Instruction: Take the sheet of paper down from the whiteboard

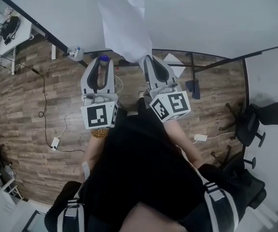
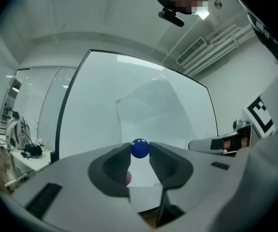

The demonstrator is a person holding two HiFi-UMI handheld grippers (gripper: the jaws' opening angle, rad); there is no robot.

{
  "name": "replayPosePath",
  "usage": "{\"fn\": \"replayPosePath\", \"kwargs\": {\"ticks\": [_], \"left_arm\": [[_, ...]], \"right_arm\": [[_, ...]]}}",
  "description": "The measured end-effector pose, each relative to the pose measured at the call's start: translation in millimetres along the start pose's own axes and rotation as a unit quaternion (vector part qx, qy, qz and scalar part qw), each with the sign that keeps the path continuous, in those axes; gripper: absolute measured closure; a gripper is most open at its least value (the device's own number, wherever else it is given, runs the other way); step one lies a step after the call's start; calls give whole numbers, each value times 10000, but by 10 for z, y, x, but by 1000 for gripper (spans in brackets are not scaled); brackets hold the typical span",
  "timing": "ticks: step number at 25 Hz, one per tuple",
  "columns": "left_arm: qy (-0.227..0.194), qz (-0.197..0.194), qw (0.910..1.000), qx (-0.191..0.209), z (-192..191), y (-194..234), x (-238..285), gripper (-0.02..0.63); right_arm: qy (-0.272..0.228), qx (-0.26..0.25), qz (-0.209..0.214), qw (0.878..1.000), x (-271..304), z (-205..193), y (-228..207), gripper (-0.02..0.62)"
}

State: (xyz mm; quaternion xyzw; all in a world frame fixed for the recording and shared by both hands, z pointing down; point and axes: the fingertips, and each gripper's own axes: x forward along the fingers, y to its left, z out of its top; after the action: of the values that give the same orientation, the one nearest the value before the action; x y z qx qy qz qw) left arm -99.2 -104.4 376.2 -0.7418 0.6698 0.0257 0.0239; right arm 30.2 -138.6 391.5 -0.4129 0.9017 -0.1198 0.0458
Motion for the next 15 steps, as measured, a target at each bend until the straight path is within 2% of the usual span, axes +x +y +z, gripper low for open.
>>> {"fn": "replayPosePath", "kwargs": {"ticks": [15], "left_arm": [[128,31,9999,-12,-47,76,5,482]], "right_arm": [[120,122,76,9998,44,41,1,597]]}}
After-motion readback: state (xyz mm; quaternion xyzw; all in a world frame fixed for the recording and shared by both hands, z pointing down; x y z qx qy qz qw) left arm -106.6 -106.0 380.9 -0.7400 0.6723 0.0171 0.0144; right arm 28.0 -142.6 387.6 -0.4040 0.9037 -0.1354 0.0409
